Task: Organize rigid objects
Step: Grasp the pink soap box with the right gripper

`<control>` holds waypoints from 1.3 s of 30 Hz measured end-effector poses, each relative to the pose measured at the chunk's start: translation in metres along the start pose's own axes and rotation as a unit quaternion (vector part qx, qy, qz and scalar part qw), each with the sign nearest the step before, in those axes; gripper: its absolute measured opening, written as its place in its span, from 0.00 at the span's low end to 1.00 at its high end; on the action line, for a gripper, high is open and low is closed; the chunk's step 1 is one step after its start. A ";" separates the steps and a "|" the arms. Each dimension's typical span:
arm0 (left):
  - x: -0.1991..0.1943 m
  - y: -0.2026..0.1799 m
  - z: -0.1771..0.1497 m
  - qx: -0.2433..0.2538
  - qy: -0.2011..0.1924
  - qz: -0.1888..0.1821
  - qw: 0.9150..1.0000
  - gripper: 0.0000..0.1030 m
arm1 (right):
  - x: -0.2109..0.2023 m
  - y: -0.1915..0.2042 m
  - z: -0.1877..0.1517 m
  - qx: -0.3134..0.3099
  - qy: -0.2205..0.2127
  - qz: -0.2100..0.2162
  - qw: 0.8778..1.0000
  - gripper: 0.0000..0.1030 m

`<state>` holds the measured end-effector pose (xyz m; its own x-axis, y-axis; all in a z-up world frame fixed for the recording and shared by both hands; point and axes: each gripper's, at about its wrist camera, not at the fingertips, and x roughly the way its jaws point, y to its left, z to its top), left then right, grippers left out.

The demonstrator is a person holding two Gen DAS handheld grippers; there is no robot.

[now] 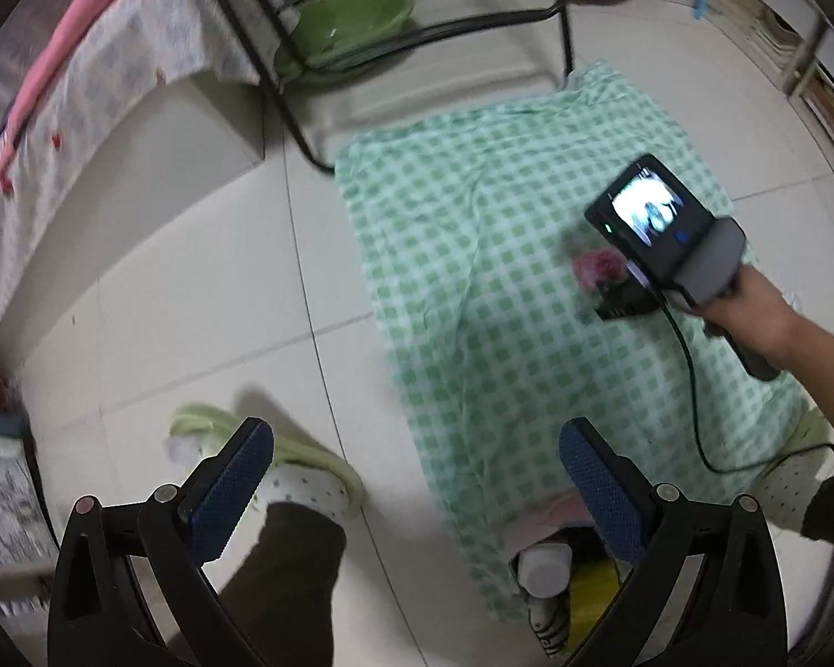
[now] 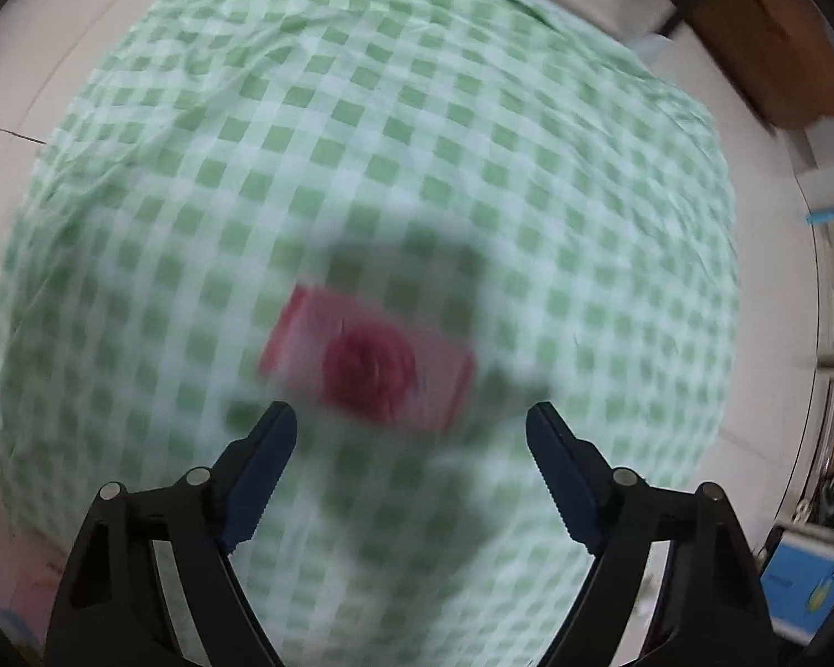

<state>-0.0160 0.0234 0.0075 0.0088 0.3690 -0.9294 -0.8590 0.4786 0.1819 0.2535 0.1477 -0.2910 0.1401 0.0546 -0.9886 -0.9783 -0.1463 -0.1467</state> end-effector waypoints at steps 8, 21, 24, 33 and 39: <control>0.009 0.012 0.018 -0.024 0.016 -0.027 0.999 1.00 | 0.012 -0.012 0.019 0.061 0.017 0.108 0.992 0.15; 0.007 0.021 0.001 -0.072 0.025 -0.063 0.995 1.00 | -0.033 -0.009 -0.096 0.147 0.037 0.229 0.961 0.21; 0.004 0.022 -0.004 -0.065 0.020 -0.056 0.996 1.00 | -0.036 -0.004 -0.106 0.122 0.046 0.167 0.977 0.82; 0.007 0.033 -0.004 -0.093 0.023 -0.075 0.993 1.00 | -0.006 0.009 -0.078 0.126 0.073 0.120 0.982 0.89; 0.011 0.040 0.007 -0.110 0.021 -0.082 0.990 1.00 | 0.021 0.011 -0.038 0.146 0.075 0.102 0.981 0.88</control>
<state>-0.0464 0.0517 0.0070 0.1402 0.2650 -0.9540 -0.9387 0.3419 -0.0429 0.2518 0.1092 -0.3148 -0.0629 -0.0948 -0.9935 -0.9873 0.1511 0.0481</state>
